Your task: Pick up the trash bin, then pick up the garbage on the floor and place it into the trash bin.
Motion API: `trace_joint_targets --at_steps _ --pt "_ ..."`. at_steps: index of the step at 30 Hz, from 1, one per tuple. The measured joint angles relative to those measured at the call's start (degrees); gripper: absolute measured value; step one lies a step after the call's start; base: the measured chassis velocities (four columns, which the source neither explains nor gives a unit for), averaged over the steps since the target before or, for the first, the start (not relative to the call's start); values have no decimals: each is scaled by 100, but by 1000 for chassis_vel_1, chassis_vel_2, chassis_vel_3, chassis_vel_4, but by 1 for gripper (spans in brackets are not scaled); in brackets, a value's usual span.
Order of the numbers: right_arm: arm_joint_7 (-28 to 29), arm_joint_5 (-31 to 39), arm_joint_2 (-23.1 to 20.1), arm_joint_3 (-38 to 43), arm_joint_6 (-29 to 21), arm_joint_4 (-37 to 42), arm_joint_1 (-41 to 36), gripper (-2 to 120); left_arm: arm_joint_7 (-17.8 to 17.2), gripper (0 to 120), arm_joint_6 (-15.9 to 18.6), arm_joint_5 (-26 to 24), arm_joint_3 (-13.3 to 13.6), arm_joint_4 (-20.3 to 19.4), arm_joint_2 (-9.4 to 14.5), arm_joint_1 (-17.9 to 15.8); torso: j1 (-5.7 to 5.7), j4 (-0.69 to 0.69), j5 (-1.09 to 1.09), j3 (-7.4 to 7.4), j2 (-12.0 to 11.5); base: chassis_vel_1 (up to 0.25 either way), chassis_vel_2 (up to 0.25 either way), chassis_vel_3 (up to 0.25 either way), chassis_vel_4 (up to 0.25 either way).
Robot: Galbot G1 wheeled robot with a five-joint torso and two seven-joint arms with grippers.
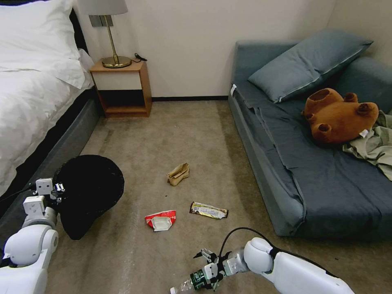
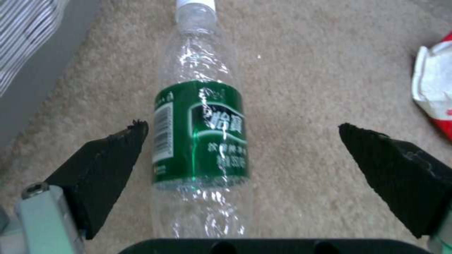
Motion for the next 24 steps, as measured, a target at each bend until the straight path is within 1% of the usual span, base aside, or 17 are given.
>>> trace_joint_targets --at_steps 10,16,20,21,22,23,24 --pt "4 -50 286 -222 175 -482 202 100 -14 4 6 18 39 100 -21 -117 0 0 0 0 0 0 0 0 0" --pt "15 -69 415 -307 254 -753 317 100 -15 4 6 32 43 133 -47 -130 0 0 -1 0 0 0 0 0 0" --pt "32 -121 495 -318 329 -935 357 98 -15 4 7 33 45 141 -54 -135 0 0 -1 0 0 0 0 0 0" --pt "48 -136 537 -317 373 -1022 368 92 -16 4 7 33 45 143 -57 -141 0 0 0 0 0 0 0 0 0" --pt "48 -136 537 -317 373 -1022 368 92 -16 4 7 33 45 143 -57 -141 0 0 0 0 0 0 0 0 0" --pt "54 -138 568 -317 404 -1082 379 84 -16 4 7 33 46 145 -61 -144 0 0 0 0 0 0 0 0 0" --pt "54 -138 574 -318 416 -1096 385 79 -16 4 6 33 48 146 -61 -144 0 0 0 0 0 0 0 0 0"
